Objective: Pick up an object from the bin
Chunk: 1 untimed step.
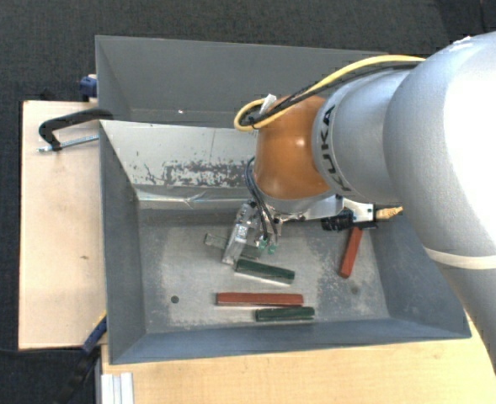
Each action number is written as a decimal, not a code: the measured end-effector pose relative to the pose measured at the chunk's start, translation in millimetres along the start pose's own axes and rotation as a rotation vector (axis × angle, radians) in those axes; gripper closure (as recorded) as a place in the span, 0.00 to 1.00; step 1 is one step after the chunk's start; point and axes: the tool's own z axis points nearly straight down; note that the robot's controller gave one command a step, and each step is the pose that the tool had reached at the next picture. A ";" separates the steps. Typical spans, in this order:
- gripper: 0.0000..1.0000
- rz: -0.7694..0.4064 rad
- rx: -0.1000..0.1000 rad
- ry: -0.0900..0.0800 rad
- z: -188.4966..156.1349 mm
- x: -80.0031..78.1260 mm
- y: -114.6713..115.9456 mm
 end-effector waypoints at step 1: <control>1.00 -0.021 0.003 0.005 -42.8 5.7 -11.7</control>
Offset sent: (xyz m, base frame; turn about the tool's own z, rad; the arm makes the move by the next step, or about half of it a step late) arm -0.0205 0.0126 0.1332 -0.0009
